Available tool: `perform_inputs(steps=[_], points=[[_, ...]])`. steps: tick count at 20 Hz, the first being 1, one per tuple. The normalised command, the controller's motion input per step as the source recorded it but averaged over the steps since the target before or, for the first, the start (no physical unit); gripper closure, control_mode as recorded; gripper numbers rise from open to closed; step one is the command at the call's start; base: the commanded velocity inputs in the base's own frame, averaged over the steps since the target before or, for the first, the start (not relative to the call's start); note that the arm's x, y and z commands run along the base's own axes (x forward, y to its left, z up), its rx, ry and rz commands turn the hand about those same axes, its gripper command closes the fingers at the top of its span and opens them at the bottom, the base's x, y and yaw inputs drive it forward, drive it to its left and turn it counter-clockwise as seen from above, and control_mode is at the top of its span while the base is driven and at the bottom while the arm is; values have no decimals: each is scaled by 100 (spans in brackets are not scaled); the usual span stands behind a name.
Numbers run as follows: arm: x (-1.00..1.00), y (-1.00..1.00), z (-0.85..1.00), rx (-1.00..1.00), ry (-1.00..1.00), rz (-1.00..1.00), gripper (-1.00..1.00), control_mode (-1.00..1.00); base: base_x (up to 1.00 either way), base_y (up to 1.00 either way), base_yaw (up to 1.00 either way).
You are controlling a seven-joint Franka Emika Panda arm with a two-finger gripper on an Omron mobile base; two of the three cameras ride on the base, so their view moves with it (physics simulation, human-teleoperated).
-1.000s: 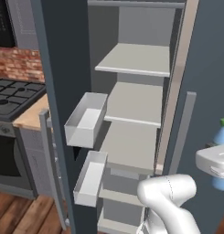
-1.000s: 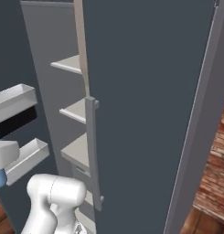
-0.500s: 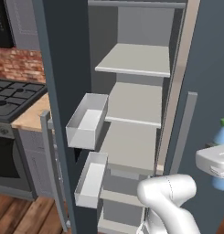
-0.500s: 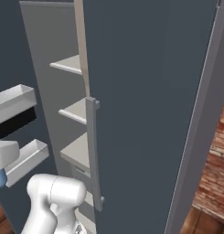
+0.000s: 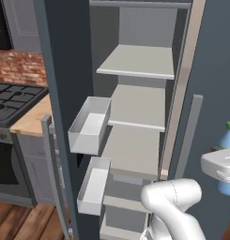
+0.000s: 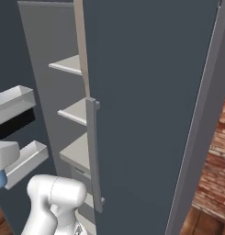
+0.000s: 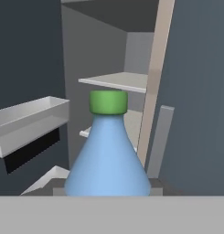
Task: Take the bottled waters from the counter and place them in the freezer to freeze. Close the freezer door after placing the bottles.
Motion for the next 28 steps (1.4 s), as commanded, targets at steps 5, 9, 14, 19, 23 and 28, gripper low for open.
perform_inputs(steps=[5,9,14,19,23,28], points=[[0,0,0,0,0,0,100,100,40,34,-2],[0,0,0,0,0,0,100,100,2,35,-4],[0,0,0,0,0,0,100,100,0,24,-3],[0,0,0,0,0,0,100,100,19,9,0],[0,0,0,0,0,0,100,100,48,22,0],[0,0,0,0,0,0,100,100,49,21,0]])
